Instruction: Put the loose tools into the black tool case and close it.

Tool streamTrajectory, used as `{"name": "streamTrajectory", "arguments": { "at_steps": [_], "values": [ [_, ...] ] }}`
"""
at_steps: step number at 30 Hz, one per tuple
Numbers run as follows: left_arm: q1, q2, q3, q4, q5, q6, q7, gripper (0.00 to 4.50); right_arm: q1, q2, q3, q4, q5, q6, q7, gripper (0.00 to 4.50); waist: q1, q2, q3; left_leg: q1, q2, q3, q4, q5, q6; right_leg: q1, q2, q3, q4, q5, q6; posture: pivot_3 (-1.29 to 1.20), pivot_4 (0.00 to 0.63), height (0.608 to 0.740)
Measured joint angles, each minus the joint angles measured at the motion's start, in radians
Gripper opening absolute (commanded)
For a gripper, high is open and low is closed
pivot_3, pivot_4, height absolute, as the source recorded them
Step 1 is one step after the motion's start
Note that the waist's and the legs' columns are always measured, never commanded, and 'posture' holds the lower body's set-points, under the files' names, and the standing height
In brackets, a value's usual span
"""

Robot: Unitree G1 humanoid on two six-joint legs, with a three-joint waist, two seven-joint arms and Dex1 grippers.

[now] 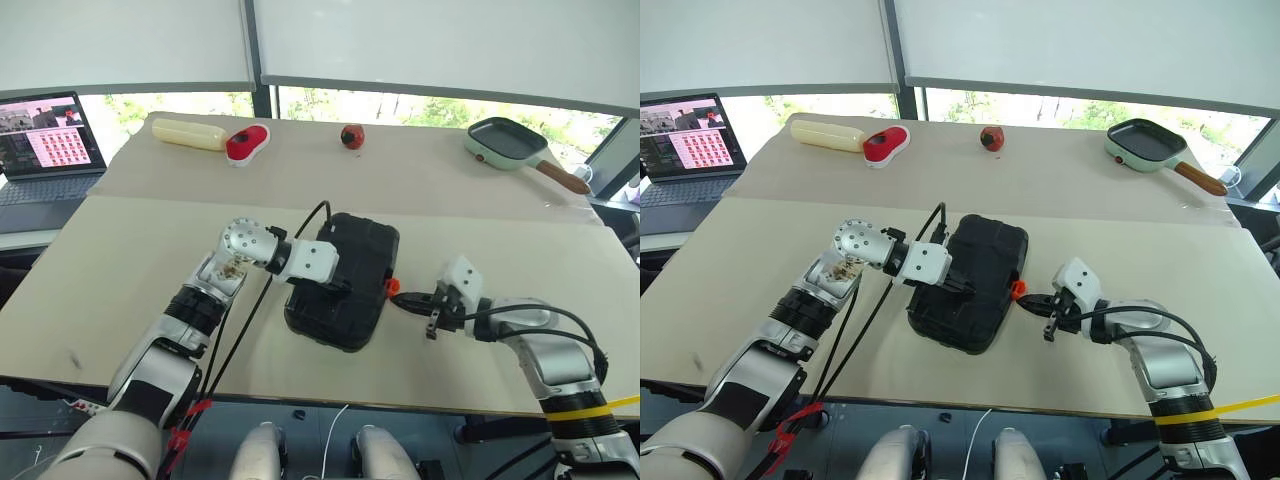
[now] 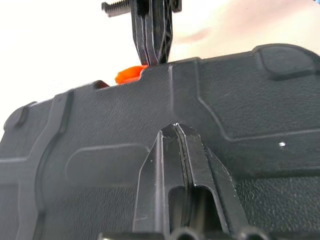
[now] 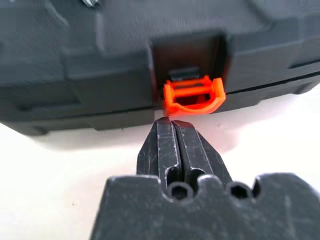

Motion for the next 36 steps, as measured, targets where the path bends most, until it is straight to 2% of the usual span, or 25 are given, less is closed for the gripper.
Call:
{"name": "streamTrajectory", "arguments": {
  "at_steps": [10,17,21,24,29,36],
  "values": [
    [-0.005,-0.008,0.0,0.011,0.007,-0.003,0.002,0.0,-0.006,-0.031,0.001,-0.041,0.019,-0.001,0.009,0.03,0.004,0.0,0.0,0.0,-0.001,0.0,0.0,0.0,0.0,0.0,-0.001,0.0,0.0,0.0,0.0,0.0,0.15,0.74],
    [-0.003,-0.008,-0.001,0.011,0.011,-0.005,0.014,0.0,0.045,-0.146,-0.008,-0.008,0.016,-0.023,0.083,0.03,0.012,0.0,0.0,0.0,-0.001,0.0,0.0,0.0,0.0,0.001,-0.001,0.0,-0.002,0.0,0.0,0.0,0.15,0.74],
    [-0.007,-0.011,-0.001,0.02,0.013,-0.005,0.017,0.0,0.019,-0.132,0.013,0.096,-0.034,-0.07,0.062,0.03,0.012,0.0,0.0,0.0,-0.001,0.0,0.0,0.0,0.0,0.001,-0.001,0.0,-0.002,0.0,0.0,0.0,0.15,0.74],
    [-0.009,-0.011,0.0,0.022,0.013,-0.007,0.016,0.0,-0.048,-0.068,0.02,0.148,-0.062,-0.083,0.004,0.03,0.012,0.0,0.0,0.0,-0.001,0.0,0.0,0.0,0.0,0.001,-0.001,0.0,-0.002,0.0,0.001,0.0,0.15,0.74],
    [-0.009,-0.011,-0.001,0.026,0.014,-0.021,0.016,0.0,-0.084,-0.036,0.037,0.143,-0.069,-0.076,-0.019,0.03,0.017,0.0,0.0,-0.001,-0.001,0.0,0.0,0.0,0.0,0.001,-0.001,0.0,-0.002,0.0,0.001,0.0,0.15,0.74],
    [-0.018,-0.009,0.004,0.041,0.017,-0.023,0.006,0.0,-0.08,-0.014,0.037,0.013,-0.024,0.062,-0.033,0.03,0.002,0.0,0.0,0.0,0.0,0.0,0.0,0.0,0.0,0.001,0.0,0.0,-0.001,0.0,0.0,0.0,0.15,0.74]
  ]
}}
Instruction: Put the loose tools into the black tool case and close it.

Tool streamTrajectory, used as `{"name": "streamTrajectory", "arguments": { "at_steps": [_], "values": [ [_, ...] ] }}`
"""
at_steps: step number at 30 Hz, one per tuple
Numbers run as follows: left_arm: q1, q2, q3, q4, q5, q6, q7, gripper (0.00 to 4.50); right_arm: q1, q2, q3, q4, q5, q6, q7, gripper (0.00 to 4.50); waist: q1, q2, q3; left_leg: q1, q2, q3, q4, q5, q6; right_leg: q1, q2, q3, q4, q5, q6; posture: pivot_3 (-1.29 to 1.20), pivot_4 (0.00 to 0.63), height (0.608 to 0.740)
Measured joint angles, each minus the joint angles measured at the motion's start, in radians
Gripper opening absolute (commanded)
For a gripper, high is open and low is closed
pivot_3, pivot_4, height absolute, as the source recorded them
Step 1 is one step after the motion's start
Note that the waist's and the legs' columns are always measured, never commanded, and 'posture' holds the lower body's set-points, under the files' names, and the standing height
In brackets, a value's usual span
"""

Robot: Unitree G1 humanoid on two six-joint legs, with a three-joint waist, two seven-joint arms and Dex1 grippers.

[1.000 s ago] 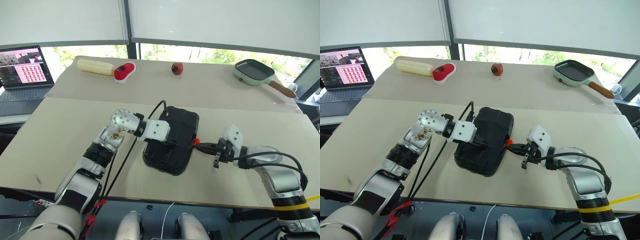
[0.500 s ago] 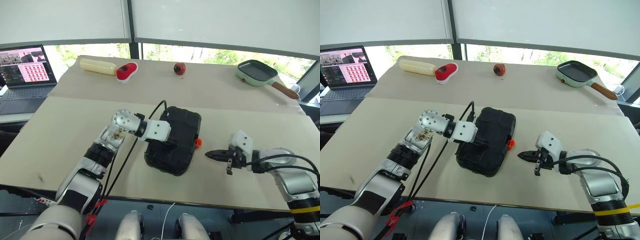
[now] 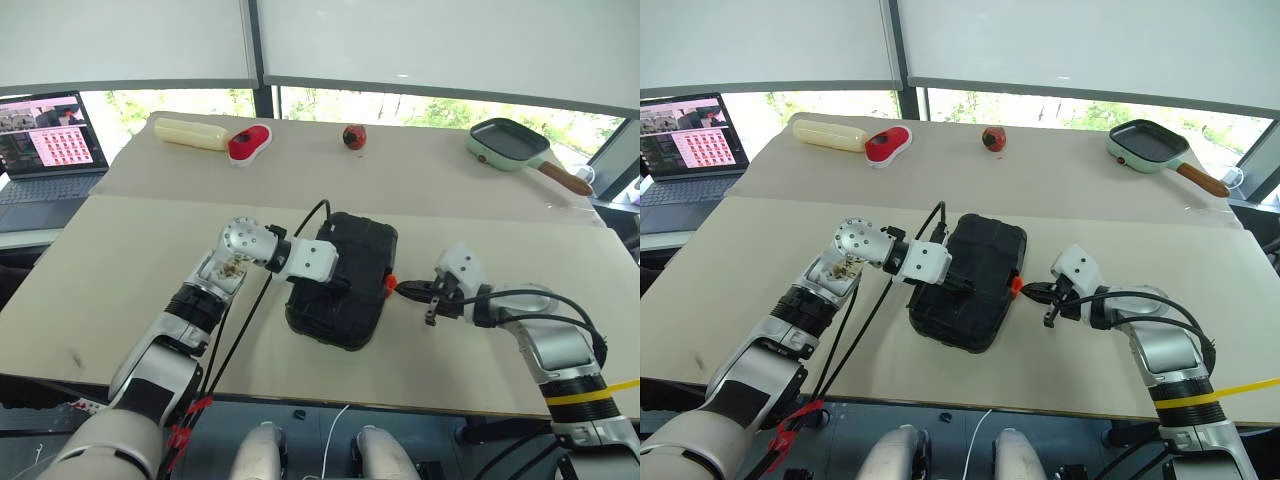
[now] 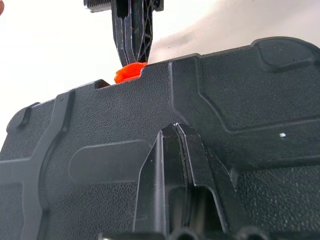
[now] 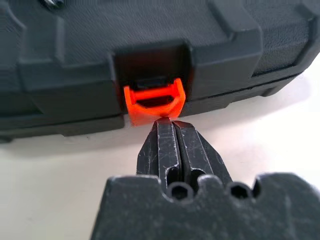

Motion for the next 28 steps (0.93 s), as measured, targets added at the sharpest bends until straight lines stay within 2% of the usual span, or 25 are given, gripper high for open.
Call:
{"name": "streamTrajectory", "arguments": {
  "at_steps": [8,10,13,14,16,17,19,22,25,28],
  "values": [
    [-0.003,-0.017,0.006,0.013,0.008,0.0,0.007,0.0,-0.004,0.009,-0.012,-0.057,0.013,0.007,-0.008,0.03,0.009,0.0,0.0,0.0,-0.001,0.0,0.0,0.0,0.0,0.001,-0.001,0.0,-0.001,0.0,0.001,0.0,0.15,0.74],
    [0.003,-0.015,0.012,0.012,0.007,0.008,0.012,0.0,0.006,-0.006,-0.016,-0.066,0.014,0.008,-0.005,0.59,0.013,0.001,0.0,0.0,-0.001,0.0,0.0,0.0,0.0,0.001,-0.002,0.0,-0.001,0.0,0.001,0.0,0.15,0.74],
    [0.034,-0.007,0.058,-0.012,-0.036,0.105,0.031,0.71,0.057,-0.069,-0.051,-0.092,0.042,0.011,0.025,1.36,0.017,0.0,0.0,-0.001,-0.001,0.0,0.0,0.0,0.0,0.0,-0.002,0.0,-0.001,0.0,0.001,0.0,0.15,0.74],
    [0.055,0.018,0.083,-0.043,-0.067,0.169,0.031,1.21,0.08,-0.102,-0.077,-0.108,0.068,0.017,0.056,1.85,0.014,0.0,0.0,-0.003,-0.001,0.0,0.0,0.0,0.0,-0.002,-0.001,0.0,-0.001,0.0,0.001,0.0,0.15,0.74],
    [0.092,0.103,0.148,-0.081,-0.121,0.276,0.02,1.94,0.115,-0.179,-0.153,-0.119,0.119,0.032,0.106,2.49,-0.004,0.0,0.002,-0.002,0.0,-0.002,-0.001,0.0,0.0,-0.004,0.0,0.001,0.0,0.0,0.0,0.0,0.15,0.74],
    [0.117,0.165,0.185,-0.109,-0.153,0.334,0.006,2.15,0.124,-0.226,-0.204,-0.121,0.155,0.049,0.14,2.66,-0.013,0.001,0.002,-0.002,0.001,-0.003,-0.002,0.0,0.0,-0.005,0.0,0.002,0.001,0.0,-0.001,0.0,0.15,0.74],
    [0.17,0.279,0.246,-0.145,-0.196,0.42,-0.024,3.05,0.149,-0.306,-0.294,-0.123,0.209,0.078,0.197,3.49,-0.029,0.002,0.003,0.0,0.001,-0.004,-0.005,0.0,0.0,-0.006,0.001,0.002,0.003,-0.001,-0.002,0.0,0.15,0.74],
    [0.261,0.44,0.355,-0.185,-0.271,0.568,-0.072,3.8,0.201,-0.397,-0.421,-0.124,0.289,0.128,0.288,4.23,-0.03,-0.002,0.006,-0.001,0.002,-0.005,-0.01,0.0,0.0,-0.01,0.002,0.002,0.004,-0.002,-0.004,0.0,0.15,0.74],
    [0.359,0.559,0.489,-0.28,-0.387,0.718,-0.095,3.8,0.277,-0.446,-0.488,-0.121,0.364,0.183,0.377,4.23,-0.018,-0.005,0.008,-0.004,0.001,-0.004,-0.01,0.0,-0.001,-0.012,-0.002,0.001,0.003,-0.003,-0.003,0.0,0.15,0.74],
    [0.434,0.589,0.585,-0.328,-0.428,0.763,-0.061,3.8,0.305,-0.448,-0.514,-0.105,0.381,0.204,0.392,4.23,-0.007,-0.005,0.008,-0.004,0.0,-0.003,-0.011,0.0,-0.001,-0.012,-0.004,0.002,0.002,-0.004,-0.001,0.0,0.15,0.74]
  ]
}}
